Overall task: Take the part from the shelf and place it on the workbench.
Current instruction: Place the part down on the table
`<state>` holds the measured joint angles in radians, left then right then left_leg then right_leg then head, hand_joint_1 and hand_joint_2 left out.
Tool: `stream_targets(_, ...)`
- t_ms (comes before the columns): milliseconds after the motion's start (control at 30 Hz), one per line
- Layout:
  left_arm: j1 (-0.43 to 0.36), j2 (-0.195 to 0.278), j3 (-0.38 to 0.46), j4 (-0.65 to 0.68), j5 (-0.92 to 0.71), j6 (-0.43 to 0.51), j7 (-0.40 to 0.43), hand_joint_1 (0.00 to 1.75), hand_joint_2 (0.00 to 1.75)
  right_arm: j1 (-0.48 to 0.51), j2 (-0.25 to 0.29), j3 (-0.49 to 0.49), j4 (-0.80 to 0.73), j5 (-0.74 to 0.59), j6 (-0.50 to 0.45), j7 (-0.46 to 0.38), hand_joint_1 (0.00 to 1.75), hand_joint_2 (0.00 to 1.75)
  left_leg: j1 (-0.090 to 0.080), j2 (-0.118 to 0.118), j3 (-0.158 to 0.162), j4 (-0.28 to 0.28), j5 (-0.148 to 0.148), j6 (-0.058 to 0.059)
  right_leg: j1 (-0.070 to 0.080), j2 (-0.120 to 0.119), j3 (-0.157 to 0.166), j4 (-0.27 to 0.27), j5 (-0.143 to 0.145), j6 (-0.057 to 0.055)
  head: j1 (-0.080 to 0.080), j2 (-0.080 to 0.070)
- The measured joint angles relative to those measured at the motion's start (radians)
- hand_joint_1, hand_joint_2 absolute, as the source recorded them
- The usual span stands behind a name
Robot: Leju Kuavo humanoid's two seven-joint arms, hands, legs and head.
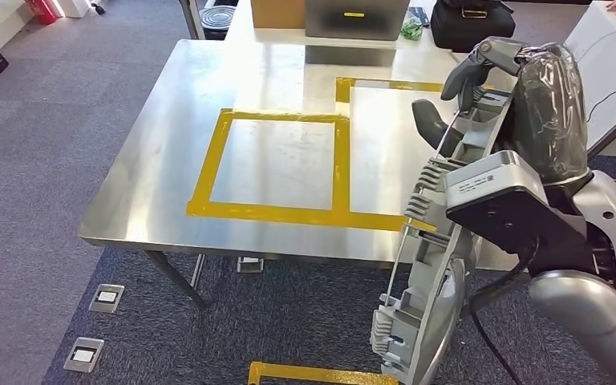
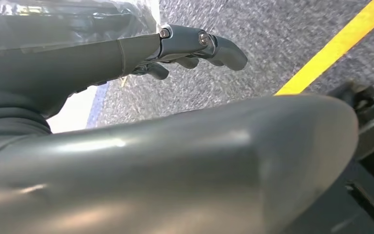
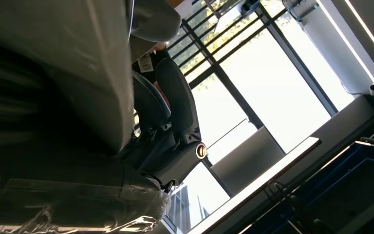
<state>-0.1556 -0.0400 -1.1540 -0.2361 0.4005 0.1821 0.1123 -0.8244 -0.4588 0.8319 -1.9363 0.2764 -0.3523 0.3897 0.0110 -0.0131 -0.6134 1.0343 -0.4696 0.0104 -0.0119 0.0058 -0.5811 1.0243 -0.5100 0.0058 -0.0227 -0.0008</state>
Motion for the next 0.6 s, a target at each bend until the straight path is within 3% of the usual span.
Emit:
stream_targets(67,-0.001,0.0,0.0,0.0,0.0,-0.006,-0.002,0.0,1.75,-0.004,-0.001,-0.001,0.0,0.001,0.0,0.0,1.75,1.75,0.005,0.0,0.006,-0.008,-0.002,0.01,-0.001,-0.001,-0.03,0.06,-0.03,0.008,0.007,0.0)
stream_targets(133,-0.002,0.001,0.0,0.0,0.0,-0.008,-0.003,0.0,1.75,-0.003,-0.002,-0.001,0.0,0.001,0.001,0.0,1.75,1.75,0.005,0.0,0.01,-0.008,-0.007,0.017,-0.002,-0.001,-0.103,0.189,-0.078,0.013,0.016,0.0)
stream_targets(167,-0.001,0.001,0.0,0.0,0.0,-0.008,-0.003,0.0,1.75,-0.001,-0.003,0.0,0.001,0.001,0.001,0.0,1.75,1.75,0.004,0.0,0.014,-0.008,-0.011,0.018,-0.002,-0.001,-0.14,0.246,-0.09,0.014,0.019,0.0)
stream_targets(200,0.0,0.002,0.0,0.0,0.0,-0.008,-0.002,0.0,1.75,0.001,-0.003,0.001,0.001,0.001,0.001,0.0,1.75,1.75,0.004,-0.001,0.019,-0.008,-0.015,0.018,-0.002,-0.001,-0.164,0.275,-0.084,0.015,0.021,0.0)
stream_targets(233,0.001,0.002,0.0,0.0,0.0,-0.008,-0.002,0.0,1.75,0.002,-0.003,0.002,0.002,0.001,0.002,0.0,1.75,1.75,0.003,-0.001,0.026,-0.008,-0.021,0.018,-0.002,-0.001,-0.169,0.266,-0.057,0.014,0.023,0.0)
stream_targets(333,0.001,0.0,0.0,0.0,0.0,-0.001,-0.002,0.0,1.75,0.0,-0.003,0.002,0.002,0.001,0.002,0.0,1.75,1.75,0.002,-0.005,0.052,-0.008,-0.042,0.008,0.0,-0.002,-0.11,0.095,0.067,0.006,0.028,0.0)
stream_targets(367,0.001,-0.001,0.0,0.0,0.0,0.001,-0.002,0.0,1.75,-0.001,-0.003,0.002,0.002,0.001,0.003,0.0,1.75,1.75,0.001,-0.005,0.056,-0.007,-0.047,0.003,0.002,-0.003,-0.09,0.049,0.08,0.001,0.03,0.0)
stream_targets(433,0.0,-0.002,0.0,0.0,0.0,0.004,-0.002,0.0,1.75,-0.002,-0.003,0.002,0.001,0.001,0.003,0.0,1.75,1.75,-0.002,-0.004,0.056,-0.008,-0.052,-0.008,0.007,-0.001,-0.075,0.018,0.066,-0.009,0.03,0.0)
stream_targets(533,-0.001,-0.003,0.0,0.0,0.0,0.004,-0.002,0.0,1.75,-0.003,-0.003,0.001,0.001,0.001,0.004,0.001,1.75,1.75,-0.002,-0.001,0.054,0.006,-0.07,-0.024,0.0,-0.001,-0.059,0.002,0.052,-0.024,0.025,0.0)
stream_targets(600,-0.002,-0.003,0.0,0.0,0.0,0.004,-0.002,0.0,1.75,-0.002,-0.003,0.002,0.001,0.001,0.004,0.001,1.75,1.75,0.0,0.0,0.014,0.091,-0.108,-0.033,-0.003,-0.003,-0.044,-0.003,0.045,-0.034,0.017,0.0)
